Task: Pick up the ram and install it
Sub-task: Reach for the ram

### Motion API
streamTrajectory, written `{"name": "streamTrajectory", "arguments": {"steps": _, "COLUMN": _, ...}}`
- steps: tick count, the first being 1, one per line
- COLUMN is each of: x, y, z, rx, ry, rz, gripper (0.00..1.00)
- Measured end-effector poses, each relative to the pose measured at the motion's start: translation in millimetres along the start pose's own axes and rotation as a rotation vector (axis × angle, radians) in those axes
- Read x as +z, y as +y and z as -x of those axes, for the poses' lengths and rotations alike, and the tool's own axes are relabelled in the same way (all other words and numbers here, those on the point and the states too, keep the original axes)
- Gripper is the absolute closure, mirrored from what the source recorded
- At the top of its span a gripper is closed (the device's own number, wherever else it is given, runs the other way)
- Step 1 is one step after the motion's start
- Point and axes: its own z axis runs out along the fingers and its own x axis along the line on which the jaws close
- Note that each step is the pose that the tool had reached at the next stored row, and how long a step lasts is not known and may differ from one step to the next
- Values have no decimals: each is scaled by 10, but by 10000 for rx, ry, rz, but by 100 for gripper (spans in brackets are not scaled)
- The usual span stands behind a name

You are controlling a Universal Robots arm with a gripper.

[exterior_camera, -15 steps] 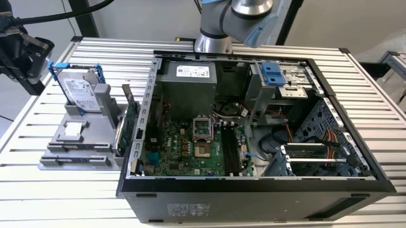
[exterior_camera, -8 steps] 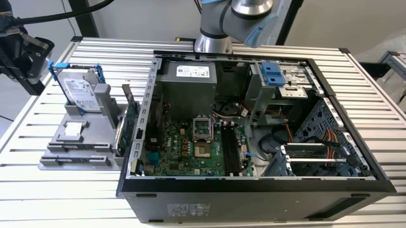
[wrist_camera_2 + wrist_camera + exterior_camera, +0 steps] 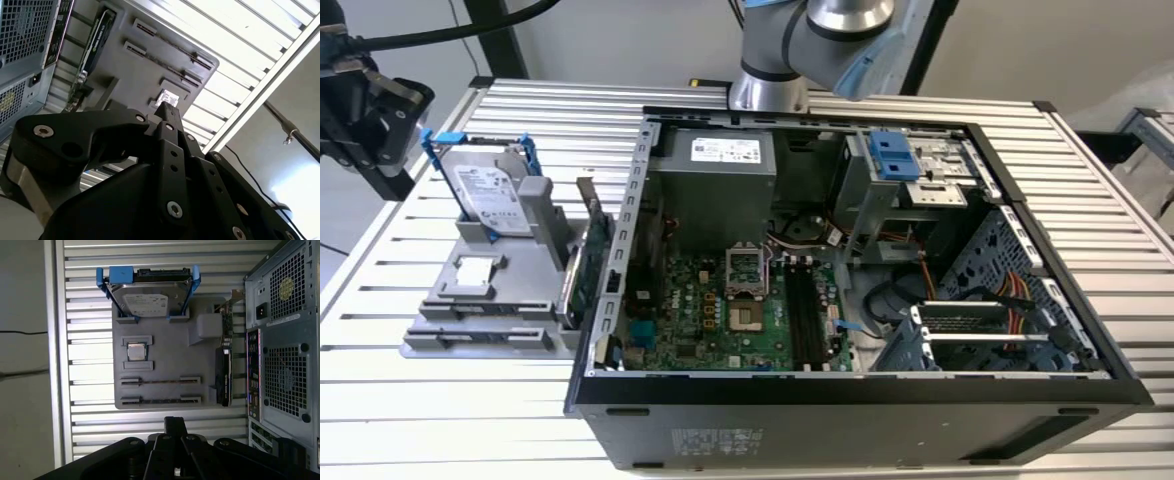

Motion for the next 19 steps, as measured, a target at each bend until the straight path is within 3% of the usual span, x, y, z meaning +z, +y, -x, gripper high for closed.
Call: {"name": "streamTrajectory", "arguments": {"steps": 19, "x": 0, "y": 0, "z": 0, "rx": -158, "ry": 8, "rz": 3, "gripper": 100}}
